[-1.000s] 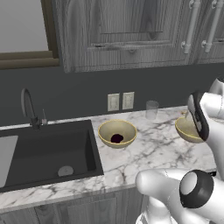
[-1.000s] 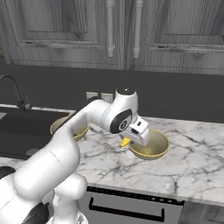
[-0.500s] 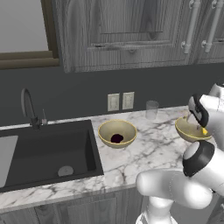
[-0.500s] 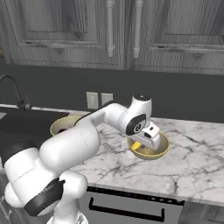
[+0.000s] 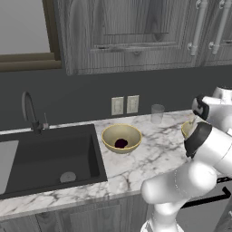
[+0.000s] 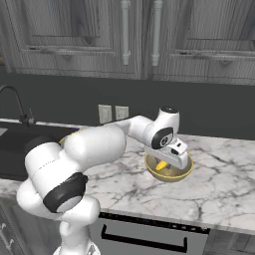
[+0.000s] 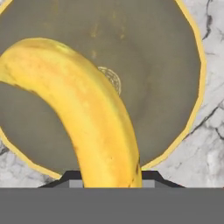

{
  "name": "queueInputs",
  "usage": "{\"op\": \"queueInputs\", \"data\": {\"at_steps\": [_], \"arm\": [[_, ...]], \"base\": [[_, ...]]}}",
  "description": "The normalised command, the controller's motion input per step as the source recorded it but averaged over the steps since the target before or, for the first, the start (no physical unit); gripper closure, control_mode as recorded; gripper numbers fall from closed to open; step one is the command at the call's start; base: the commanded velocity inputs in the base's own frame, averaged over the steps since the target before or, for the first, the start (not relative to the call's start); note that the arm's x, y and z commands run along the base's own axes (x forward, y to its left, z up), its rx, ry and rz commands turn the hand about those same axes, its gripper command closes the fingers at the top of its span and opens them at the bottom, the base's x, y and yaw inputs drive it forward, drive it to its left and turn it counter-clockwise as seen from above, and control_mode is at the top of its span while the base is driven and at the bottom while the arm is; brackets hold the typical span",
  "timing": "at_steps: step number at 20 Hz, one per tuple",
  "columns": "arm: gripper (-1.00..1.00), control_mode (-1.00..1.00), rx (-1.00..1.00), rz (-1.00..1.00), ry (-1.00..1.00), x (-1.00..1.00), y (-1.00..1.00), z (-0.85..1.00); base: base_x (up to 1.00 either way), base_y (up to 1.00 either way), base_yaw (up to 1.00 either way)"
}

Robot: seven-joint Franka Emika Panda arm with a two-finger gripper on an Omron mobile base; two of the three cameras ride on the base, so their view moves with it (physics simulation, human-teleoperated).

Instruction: Pick both bowls and place them on the counter. Then place the banana in one bowl and place the eggplant in the other bowl.

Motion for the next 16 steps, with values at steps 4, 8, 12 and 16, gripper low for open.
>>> {"op": "queueInputs", "data": {"at_steps": [4, 8, 12, 16], "arm": [[1.0, -1.0, 0.01, 0.0, 0.1, 0.32, -0.15, -0.19], [1.0, -1.0, 0.0, 0.0, 0.08, 0.12, -0.06, -0.29], [1.0, -1.0, 0.0, 0.0, 0.04, 0.0, 0.0, -0.29], [1.0, -1.0, 0.0, 0.0, 0.01, 0.0, 0.0, -0.23]], "base": [[0.0, 0.0, 0.0], [0.0, 0.0, 0.0], [0.0, 0.0, 0.0], [0.0, 0.0, 0.0]]}}
